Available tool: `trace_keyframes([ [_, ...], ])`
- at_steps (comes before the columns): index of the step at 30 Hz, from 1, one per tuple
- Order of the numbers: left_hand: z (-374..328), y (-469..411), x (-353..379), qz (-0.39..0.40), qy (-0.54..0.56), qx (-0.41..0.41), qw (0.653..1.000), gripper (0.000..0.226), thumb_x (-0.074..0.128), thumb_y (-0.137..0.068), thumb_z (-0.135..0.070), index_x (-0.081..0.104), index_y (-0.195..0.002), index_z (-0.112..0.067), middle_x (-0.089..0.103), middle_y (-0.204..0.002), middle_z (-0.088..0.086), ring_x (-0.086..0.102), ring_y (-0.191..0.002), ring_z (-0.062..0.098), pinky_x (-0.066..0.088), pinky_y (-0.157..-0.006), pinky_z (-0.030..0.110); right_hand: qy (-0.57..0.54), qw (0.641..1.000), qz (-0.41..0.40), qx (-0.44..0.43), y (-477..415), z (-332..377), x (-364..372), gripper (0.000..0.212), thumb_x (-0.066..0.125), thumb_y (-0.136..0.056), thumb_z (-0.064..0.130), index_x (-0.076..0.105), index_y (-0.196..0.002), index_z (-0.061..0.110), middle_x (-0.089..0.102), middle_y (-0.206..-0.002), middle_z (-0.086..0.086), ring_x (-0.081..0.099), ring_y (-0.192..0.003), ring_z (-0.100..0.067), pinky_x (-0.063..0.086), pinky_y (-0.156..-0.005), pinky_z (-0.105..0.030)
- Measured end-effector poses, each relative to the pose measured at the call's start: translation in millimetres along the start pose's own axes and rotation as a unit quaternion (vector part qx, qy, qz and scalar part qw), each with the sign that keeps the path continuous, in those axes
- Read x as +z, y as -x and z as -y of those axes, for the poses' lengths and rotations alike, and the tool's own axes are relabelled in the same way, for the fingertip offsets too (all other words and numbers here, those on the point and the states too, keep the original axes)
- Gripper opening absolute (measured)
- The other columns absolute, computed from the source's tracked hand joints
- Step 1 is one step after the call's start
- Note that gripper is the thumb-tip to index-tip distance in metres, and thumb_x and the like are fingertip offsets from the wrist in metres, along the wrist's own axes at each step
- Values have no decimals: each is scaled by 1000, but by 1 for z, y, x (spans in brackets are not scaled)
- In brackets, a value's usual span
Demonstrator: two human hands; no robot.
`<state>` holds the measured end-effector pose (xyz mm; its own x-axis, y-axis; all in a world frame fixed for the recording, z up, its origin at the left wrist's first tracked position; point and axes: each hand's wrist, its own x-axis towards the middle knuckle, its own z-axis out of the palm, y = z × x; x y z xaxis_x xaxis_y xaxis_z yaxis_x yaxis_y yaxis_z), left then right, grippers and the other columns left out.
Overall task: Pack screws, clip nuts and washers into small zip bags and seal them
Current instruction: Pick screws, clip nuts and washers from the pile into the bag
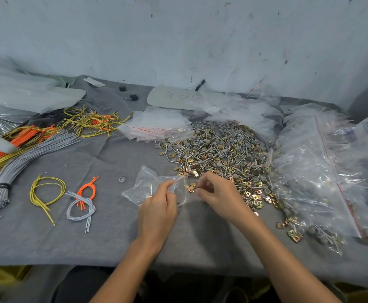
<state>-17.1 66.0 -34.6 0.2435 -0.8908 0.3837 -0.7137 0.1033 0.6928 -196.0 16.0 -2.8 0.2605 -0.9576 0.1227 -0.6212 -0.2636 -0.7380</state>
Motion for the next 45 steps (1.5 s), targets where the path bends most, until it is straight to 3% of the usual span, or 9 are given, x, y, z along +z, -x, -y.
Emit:
trace_keyframes([
  [8, 3, 1, 2, -20, 0, 12, 1000, 34, 47, -97, -18, 64, -126, -22, 71, -79, -2, 58, -65, 17, 38, -62, 29, -19, 999, -8, -45, 12, 18, 25, 10, 71, -93, 19, 71, -99, 27, 72, -85, 16, 65, -81, -1, 48, -75, -16],
  [12, 4, 2, 3, -26, -1, 16, 1000, 33, 46, -98, -20, 65, -125, -23, 73, -85, -1, 65, -72, 23, 37, -64, 27, 109, 991, 1, -72, 8, 27, 39, 12, 69, -94, 26, 71, -105, 29, 52, -99, 7, 57, -91, -13, 47, -80, -33],
  [14, 5, 1, 3, -27, -4, 8, 1000, 31, 51, -98, -15, 65, -124, -23, 74, -86, 0, 66, -74, 24, 37, -64, 27, 101, 992, 21, -68, 5, 28, 38, 18, 70, -93, 24, 71, -110, 30, 46, -94, 9, 54, -85, -6, 44, -78, -29],
  [17, 5, 0, 3, -19, -2, 0, 1000, 32, 51, -98, -13, 65, -124, -24, 72, -82, 0, 64, -72, 25, 41, -62, 32, 8, 999, -20, -38, 3, 20, 14, 16, 72, -91, 18, 72, -102, 31, 53, -84, 14, 51, -71, 5, 36, -67, -17],
  [20, 4, 0, 2, -7, 2, 4, 1000, 32, 49, -99, -15, 64, -126, -23, 68, -75, -6, 59, -64, 16, 44, -60, 33, 56, 996, -66, 19, 0, 0, -21, 11, 69, -94, 22, 68, -91, 33, 58, -88, 13, 52, -76, 3, 35, -64, -16],
  [25, 5, 0, 3, -7, 6, 7, 1000, 33, 46, -98, -17, 64, -125, -21, 68, -75, -4, 57, -63, 15, 43, -60, 33, 199, 978, 47, 49, 4, -18, -28, 3, 67, -94, 36, 69, -94, 33, 50, -91, 15, 52, -88, -9, 37, -73, -29],
  [31, 6, 0, 3, -5, 11, -2, 1000, 39, 39, -96, -28, 64, -126, -24, 69, -78, -7, 56, -66, 13, 41, -62, 32, 227, 972, 65, 9, 11, -12, -8, 13, 68, -93, 40, 67, -99, 29, 54, -98, 10, 55, -93, -12, 49, -81, -33],
  [39, 4, 0, 2, 1, 10, -5, 1000, 42, 36, -95, -30, 64, -127, -24, 65, -73, -11, 55, -61, 7, 39, -58, 29, 82, 995, 37, 40, 16, -15, -4, 7, 67, -96, 26, 65, -103, 25, 66, -95, 15, 61, -90, -3, 47, -77, -17],
  [45, 2, 0, 0, 12, 6, -9, 1000, 35, 44, -99, -21, 63, -129, -24, 68, -78, -6, 59, -65, 13, 48, -62, 37, -134, 989, 7, 56, 17, -2, -1, 5, 65, -98, 20, 65, -99, 25, 74, -88, 0, 66, -79, -8, 51, -76, -35],
])
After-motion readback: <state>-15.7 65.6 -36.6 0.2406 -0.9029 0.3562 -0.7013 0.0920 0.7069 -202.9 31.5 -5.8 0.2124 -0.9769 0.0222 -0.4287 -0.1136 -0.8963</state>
